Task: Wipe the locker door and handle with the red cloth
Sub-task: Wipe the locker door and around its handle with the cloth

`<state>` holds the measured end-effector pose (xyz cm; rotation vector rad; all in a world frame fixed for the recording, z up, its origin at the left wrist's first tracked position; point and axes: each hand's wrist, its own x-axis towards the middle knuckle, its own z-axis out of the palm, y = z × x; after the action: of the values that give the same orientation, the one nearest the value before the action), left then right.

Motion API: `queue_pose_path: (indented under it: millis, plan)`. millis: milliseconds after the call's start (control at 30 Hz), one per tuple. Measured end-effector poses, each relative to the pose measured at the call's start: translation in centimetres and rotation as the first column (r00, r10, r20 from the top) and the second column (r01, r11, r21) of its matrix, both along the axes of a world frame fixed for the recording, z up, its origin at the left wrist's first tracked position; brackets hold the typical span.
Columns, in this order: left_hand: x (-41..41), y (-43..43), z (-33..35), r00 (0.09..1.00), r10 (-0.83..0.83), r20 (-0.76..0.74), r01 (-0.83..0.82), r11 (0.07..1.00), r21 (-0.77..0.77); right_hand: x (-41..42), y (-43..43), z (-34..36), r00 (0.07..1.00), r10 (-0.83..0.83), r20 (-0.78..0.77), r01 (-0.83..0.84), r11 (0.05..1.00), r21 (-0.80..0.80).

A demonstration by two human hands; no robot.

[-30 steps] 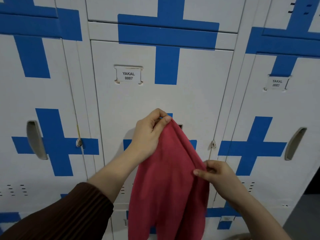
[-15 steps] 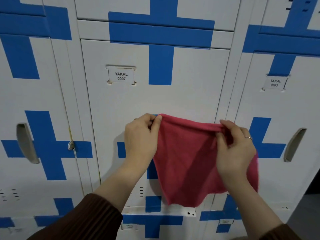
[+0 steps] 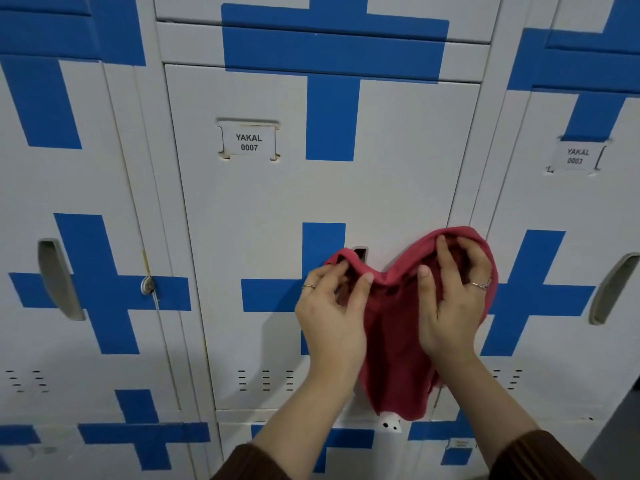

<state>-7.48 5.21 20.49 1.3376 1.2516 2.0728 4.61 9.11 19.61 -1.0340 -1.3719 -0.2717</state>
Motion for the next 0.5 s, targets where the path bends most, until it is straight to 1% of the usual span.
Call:
queue_pose_path:
  millis: [67, 167, 233, 333, 400, 500]
  plan:
    - [0.3, 0.3, -0.3, 1.0, 0.008, -0.024, -0.008, 1.0, 0.025, -0.2, 0.1, 0.3, 1.0, -0.021, -0.003, 0.021, 1.0, -0.003]
    - [0.7, 0.7, -0.7, 0.987, 0.065, -0.148, -0.058, 0.997, 0.049, -0.3, 0.2, 0.4, 0.998, -0.062, -0.003, 0.062, 0.998, -0.001]
    - [1.0, 0.9, -0.8, 0.974, 0.098, -0.202, -0.091, 0.995, 0.046, -0.3, 0.3, 0.4, 0.996, -0.088, -0.001, 0.088, 0.996, -0.006]
    - [1.2, 1.3, -0.1, 0.965, 0.139, -0.224, -0.137, 0.99, 0.023, -0.3, 0.5, 0.4, 0.994, -0.108, 0.01, 0.108, 0.994, -0.015]
    - [0.8, 1.8, 0.5, 0.947, 0.156, -0.28, -0.162, 0.987, 0.004, -0.4, 0.6, 0.5, 0.994, -0.112, 0.001, 0.112, 0.994, -0.016]
    - [-0.1, 2.6, 1.3, 0.915, 0.136, -0.379, -0.152, 0.988, -0.011, -0.4, 0.7, 0.7, 0.994, -0.109, -0.014, 0.109, 0.994, -0.007]
